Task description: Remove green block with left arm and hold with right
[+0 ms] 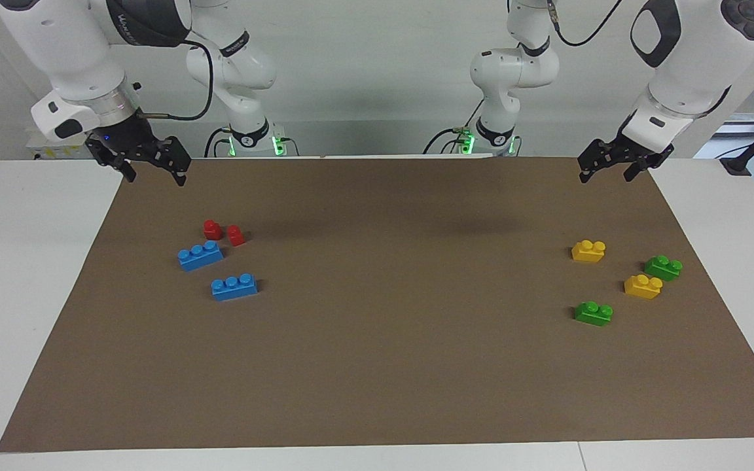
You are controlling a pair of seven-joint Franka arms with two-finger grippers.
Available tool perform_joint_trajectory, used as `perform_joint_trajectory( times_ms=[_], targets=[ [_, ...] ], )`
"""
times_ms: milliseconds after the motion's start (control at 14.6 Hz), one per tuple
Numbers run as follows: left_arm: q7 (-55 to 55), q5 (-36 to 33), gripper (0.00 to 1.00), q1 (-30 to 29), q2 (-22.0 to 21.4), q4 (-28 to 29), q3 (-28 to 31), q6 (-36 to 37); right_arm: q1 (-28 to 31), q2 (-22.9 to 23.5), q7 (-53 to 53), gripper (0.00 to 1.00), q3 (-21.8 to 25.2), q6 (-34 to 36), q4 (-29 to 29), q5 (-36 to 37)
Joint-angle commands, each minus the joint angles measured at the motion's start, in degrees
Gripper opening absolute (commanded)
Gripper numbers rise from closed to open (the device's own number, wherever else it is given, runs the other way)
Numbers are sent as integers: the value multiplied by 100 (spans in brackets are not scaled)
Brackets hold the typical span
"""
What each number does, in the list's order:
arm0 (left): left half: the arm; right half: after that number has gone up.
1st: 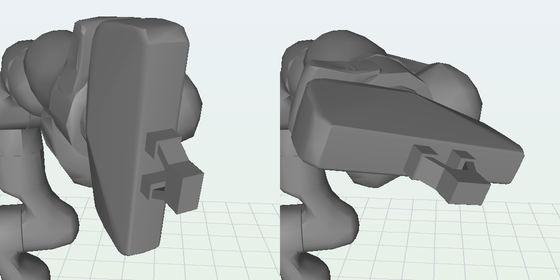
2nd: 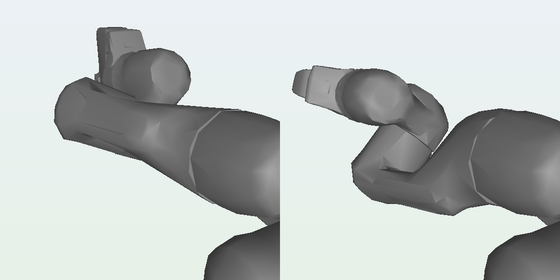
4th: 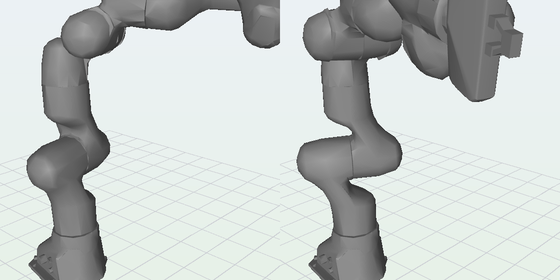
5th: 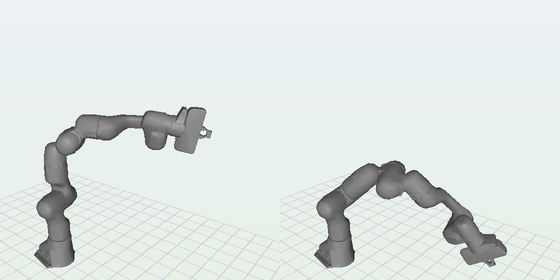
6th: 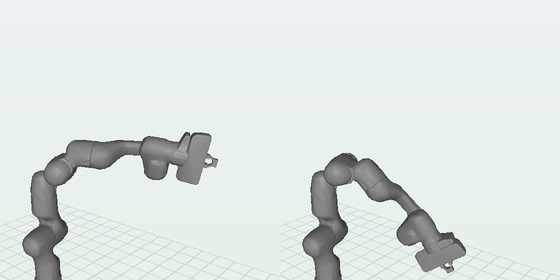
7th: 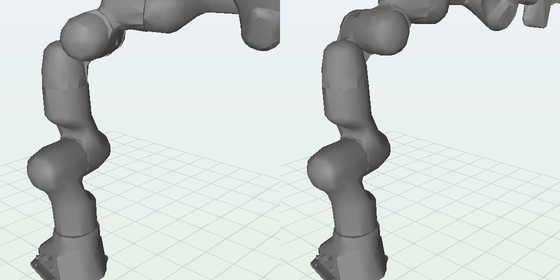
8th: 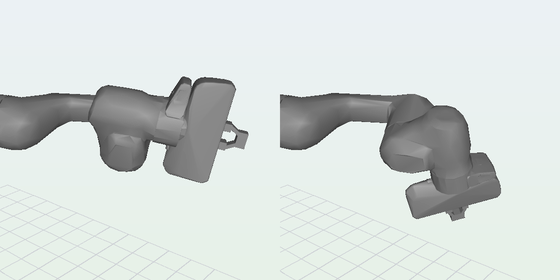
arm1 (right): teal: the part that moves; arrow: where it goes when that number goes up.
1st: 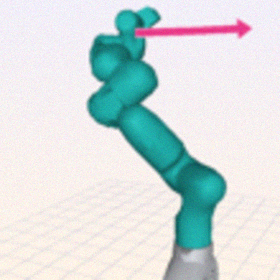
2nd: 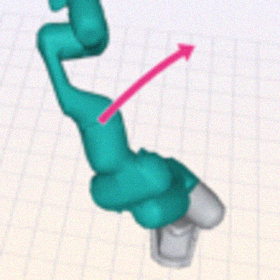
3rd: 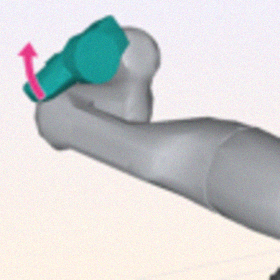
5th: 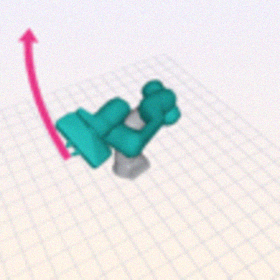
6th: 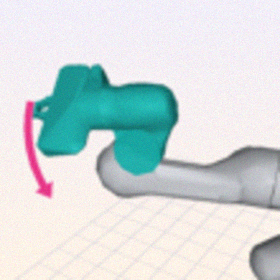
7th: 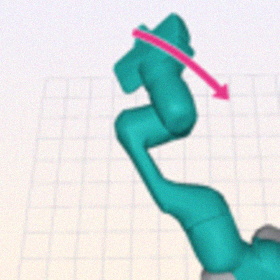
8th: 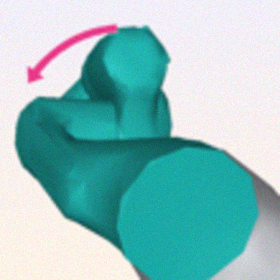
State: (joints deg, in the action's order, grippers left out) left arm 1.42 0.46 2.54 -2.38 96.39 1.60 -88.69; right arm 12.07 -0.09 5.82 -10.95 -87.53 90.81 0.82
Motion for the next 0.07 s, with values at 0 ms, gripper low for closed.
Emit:
perform_joint_trajectory(
  times_ms=[0],
  targets=[
    [69,-99,100,36,-96,20,34,-34,6,-18,113,100,-30,25,25,-3]
  ],
)
